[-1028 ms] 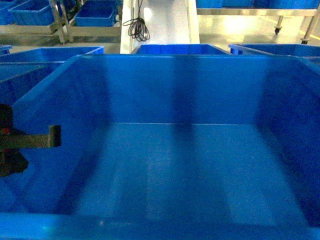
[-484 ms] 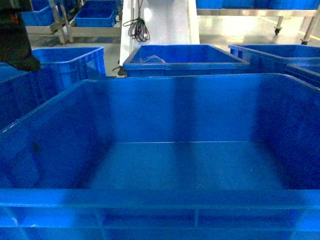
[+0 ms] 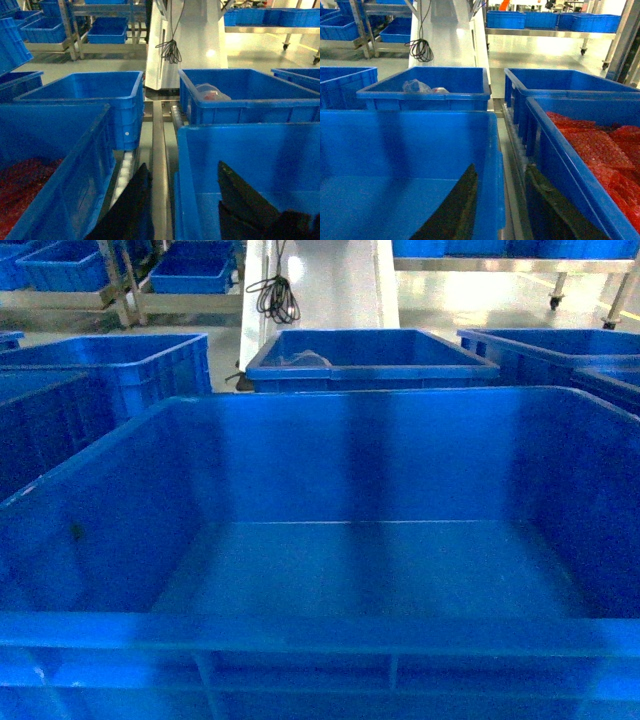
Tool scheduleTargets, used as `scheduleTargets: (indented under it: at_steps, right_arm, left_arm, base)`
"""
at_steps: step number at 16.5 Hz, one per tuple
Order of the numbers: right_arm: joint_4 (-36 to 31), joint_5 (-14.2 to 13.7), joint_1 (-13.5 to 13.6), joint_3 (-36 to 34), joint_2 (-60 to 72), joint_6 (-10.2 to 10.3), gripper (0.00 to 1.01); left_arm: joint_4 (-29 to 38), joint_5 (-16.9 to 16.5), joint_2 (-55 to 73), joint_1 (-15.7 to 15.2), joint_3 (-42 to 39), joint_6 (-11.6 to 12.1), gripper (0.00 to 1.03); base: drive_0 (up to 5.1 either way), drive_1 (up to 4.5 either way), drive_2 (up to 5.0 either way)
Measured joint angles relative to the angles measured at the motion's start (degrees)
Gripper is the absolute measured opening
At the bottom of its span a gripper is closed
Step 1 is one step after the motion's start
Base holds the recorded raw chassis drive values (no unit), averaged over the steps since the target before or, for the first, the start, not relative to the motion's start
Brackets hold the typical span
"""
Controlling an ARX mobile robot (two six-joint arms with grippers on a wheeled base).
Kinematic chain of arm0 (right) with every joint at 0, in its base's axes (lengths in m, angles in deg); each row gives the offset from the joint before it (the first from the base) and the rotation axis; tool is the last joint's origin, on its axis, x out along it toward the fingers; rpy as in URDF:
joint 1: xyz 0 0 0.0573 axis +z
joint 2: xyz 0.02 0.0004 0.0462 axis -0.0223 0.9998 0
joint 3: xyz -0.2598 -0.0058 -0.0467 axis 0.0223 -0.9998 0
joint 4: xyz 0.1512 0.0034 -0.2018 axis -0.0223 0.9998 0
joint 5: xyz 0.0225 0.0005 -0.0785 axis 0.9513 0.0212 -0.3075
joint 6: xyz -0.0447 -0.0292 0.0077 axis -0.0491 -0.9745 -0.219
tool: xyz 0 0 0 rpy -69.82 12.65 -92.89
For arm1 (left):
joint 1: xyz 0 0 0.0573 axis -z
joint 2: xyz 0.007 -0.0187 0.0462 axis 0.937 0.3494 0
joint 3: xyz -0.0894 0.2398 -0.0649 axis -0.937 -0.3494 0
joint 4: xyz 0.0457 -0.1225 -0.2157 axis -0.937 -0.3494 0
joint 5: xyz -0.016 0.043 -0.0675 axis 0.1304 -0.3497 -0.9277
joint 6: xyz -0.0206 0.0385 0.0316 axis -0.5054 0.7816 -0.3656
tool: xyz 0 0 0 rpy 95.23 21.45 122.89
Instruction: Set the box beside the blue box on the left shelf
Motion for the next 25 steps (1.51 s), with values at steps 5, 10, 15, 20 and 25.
scheduleTargets:
  at_steps: [5, 10, 15, 20, 25]
  right_arm:
    - [5.3, 8.6, -8.0, -5.6, -11.1, -0.4, 0.02]
    - [8.9, 10.1, -10.1, -9.3, -19.5, -0.4, 0.02]
    - [17.0, 10.0, -10.1, -9.3, -27.6, -0.4, 0.02]
    - [23.0, 10.0, -10.1, -9.3, -33.0, -0.4, 0.02]
    - [31.7, 9.9, -10.1, -9.3, -41.8, -0.4, 0.02]
  left_arm:
    - [-4.0, -7.6, -12.4, -7.4, -8.7, 0.3, 0.02]
    - [-11.4, -15.3, -23.9, -15.2, -12.5, 0.4, 0.02]
    - [-16.2, -15.4, -32.1, -15.0, -14.4, 0.4, 0.02]
    - [-23.5, -15.4, -39.1, -15.0, -14.4, 0.4, 0.02]
    - [-37.2, -15.4, -49.8, -15.0, -14.4, 0.4, 0.02]
  base:
    - [0.0, 0.00, 0.0]
    - [0.0, 0.00, 0.0]
    - [0.0, 0.00, 0.0]
    - [0.0, 0.00, 0.0]
    - [0.0, 0.00, 0.0]
